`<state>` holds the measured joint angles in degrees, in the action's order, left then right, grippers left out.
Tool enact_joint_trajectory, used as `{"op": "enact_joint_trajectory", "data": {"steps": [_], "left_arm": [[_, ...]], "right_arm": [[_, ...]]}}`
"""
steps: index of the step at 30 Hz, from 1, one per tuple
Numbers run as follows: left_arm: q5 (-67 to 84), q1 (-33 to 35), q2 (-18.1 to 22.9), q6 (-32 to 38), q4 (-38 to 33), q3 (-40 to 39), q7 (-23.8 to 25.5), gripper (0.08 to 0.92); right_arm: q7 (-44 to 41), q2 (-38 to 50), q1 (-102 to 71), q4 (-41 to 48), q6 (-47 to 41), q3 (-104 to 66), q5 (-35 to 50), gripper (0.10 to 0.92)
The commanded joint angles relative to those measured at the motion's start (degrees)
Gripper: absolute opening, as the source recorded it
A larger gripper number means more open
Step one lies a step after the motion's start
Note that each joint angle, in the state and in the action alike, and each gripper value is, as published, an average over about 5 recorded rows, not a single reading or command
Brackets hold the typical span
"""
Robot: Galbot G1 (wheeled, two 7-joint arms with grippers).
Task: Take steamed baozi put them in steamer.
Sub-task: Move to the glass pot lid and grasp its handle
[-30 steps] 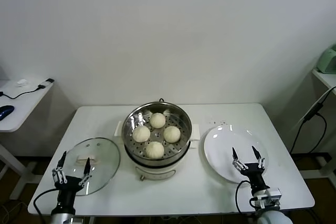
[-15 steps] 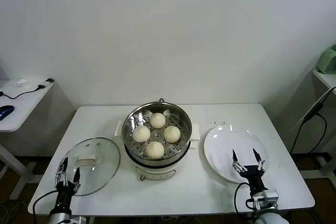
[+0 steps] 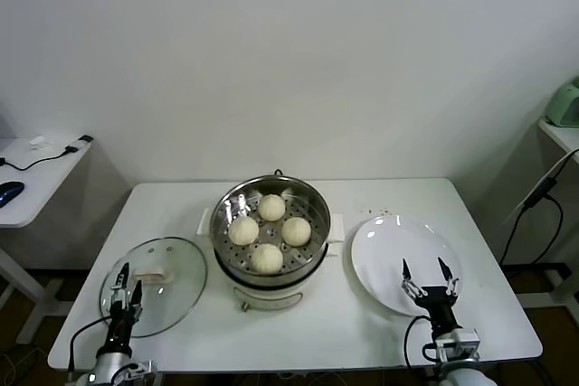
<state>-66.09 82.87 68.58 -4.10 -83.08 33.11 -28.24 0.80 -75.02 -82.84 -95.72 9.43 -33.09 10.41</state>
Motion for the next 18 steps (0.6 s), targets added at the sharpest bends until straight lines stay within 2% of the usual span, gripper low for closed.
{"op": "enact_joint_trajectory", "data": {"steps": [1,12,18], "left_arm": [[-3.0,-1.7,-0.1,-1.0,1.9,0.1,-0.8,0.823],[-1.7,-4.1,-0.4,-1.9,2.6,-1.5,0.9,0.814],[-0.7,-4.9,-0.4,-2.9,3.2,-2.4,2.1,0.671]], "right_arm": [[0.2,-0.5,0.1,0.0,-0.1,0.2,-0.8,0.823],[0.1,-1.0,0.5,0.3,-0.1,0.3,-1.6,0.823],[0.2,-1.1,0.4,0.2,-0.1,0.2,-1.7,0.823]]}}
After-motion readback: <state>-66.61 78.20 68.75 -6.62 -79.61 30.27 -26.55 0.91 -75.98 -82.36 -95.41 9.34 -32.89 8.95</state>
